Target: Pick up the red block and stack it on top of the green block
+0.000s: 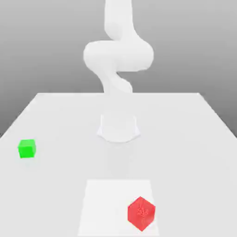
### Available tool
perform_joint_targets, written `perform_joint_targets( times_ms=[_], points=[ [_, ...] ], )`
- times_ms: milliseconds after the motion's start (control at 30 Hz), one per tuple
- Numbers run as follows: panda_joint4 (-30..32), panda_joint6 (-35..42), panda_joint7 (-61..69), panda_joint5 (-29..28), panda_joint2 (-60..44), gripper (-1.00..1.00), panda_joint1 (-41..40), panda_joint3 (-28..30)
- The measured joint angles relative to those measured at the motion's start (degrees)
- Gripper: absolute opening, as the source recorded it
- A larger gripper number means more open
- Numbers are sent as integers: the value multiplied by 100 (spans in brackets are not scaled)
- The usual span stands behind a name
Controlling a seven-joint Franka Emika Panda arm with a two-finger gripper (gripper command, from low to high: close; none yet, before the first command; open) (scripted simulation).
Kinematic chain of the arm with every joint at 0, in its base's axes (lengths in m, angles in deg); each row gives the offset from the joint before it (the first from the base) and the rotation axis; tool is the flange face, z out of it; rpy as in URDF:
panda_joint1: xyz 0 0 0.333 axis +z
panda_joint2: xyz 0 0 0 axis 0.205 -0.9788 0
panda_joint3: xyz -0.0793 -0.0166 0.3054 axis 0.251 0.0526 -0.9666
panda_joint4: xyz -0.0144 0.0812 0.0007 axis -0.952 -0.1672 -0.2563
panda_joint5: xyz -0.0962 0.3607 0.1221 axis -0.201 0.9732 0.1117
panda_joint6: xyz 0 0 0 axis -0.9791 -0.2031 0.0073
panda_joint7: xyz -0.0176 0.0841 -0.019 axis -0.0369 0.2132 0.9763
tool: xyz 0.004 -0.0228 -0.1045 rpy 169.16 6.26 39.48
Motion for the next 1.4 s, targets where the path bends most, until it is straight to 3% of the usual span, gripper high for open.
perform_joint_targets(
  times_ms=[500,667,800,967,1000,1233,1400],
  points=[
    [748,-1243,-3456,-863,-3173,0,-957,-1252],
    [1000,-1670,-4441,-931,-4179,0,-924,-1325],
    [1205,-2048,-4987,-676,-4920,0,-817,-1359],
    [1103,-2806,-5491,-1129,-5912,0,-480,-943],
    [1076,-2939,-5578,-1247,-6081,-100,-417,-856],
    [1072,-2968,-5594,-1262,-6103,-100,-405,-842],
    [1228,-2265,-5135,-641,-5222,-100,-659,-1218]
  ],
)
